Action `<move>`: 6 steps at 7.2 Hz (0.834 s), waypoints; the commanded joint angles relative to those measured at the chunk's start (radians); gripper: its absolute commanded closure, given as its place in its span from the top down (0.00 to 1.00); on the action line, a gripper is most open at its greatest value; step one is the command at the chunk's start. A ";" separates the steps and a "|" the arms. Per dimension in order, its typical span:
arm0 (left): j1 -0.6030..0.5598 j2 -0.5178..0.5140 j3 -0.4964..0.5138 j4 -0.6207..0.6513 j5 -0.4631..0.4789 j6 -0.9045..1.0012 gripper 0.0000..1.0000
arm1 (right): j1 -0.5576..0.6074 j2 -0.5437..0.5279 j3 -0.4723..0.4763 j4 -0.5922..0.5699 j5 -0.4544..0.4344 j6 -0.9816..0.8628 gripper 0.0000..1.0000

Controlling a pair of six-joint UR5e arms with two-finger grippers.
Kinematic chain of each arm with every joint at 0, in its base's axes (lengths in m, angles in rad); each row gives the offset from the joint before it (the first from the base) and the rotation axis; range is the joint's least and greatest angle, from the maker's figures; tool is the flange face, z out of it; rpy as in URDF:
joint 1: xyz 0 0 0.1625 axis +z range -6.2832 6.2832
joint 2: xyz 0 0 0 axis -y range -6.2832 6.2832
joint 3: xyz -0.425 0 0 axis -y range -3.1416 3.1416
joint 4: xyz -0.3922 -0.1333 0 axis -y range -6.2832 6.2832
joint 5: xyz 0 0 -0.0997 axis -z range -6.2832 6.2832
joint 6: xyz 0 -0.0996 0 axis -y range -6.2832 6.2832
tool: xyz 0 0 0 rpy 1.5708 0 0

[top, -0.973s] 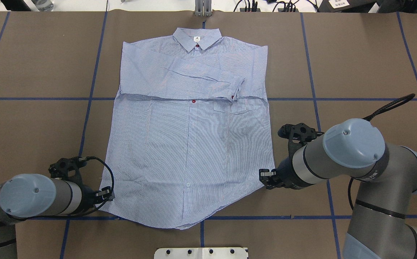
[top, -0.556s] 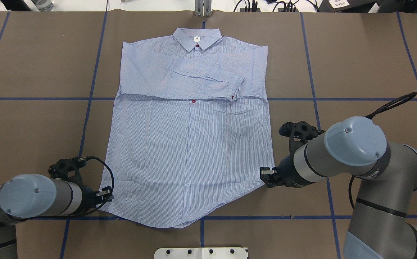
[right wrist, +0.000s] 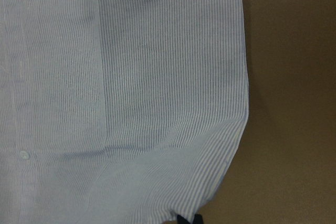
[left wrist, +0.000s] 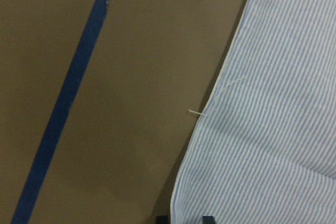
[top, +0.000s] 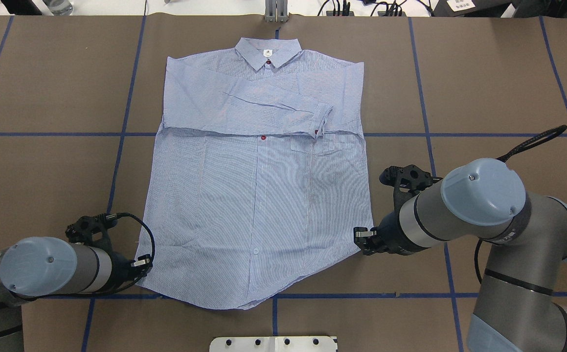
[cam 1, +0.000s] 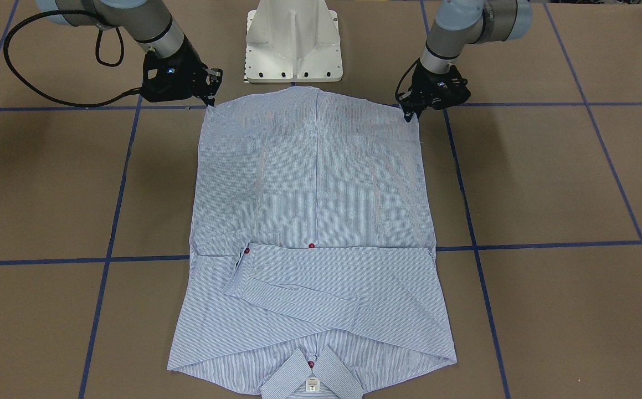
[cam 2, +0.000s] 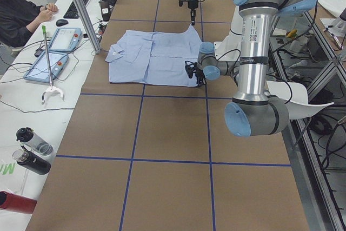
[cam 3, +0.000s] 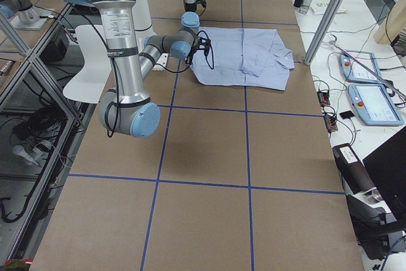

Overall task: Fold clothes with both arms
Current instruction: 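Move both grippers down along the shirt sides and grasp the hem corners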

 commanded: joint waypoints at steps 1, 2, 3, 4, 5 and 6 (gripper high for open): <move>0.005 -0.011 -0.004 0.046 -0.002 -0.025 0.00 | -0.001 0.000 0.000 0.000 0.000 0.000 0.00; 0.006 -0.034 -0.013 0.087 -0.003 -0.031 0.00 | 0.001 -0.001 0.003 0.000 0.001 0.000 0.00; 0.003 -0.035 -0.035 0.087 -0.008 -0.031 0.00 | 0.001 -0.004 0.004 0.000 0.003 0.000 0.00; 0.000 -0.032 -0.068 0.092 -0.011 -0.029 0.00 | 0.010 -0.009 0.007 0.002 0.030 -0.002 0.00; -0.002 -0.024 -0.105 0.094 -0.011 -0.029 0.00 | 0.022 -0.012 0.011 0.006 0.064 -0.002 0.00; 0.001 -0.027 -0.133 0.129 -0.014 -0.028 0.00 | 0.024 -0.013 0.017 0.008 0.070 -0.002 0.00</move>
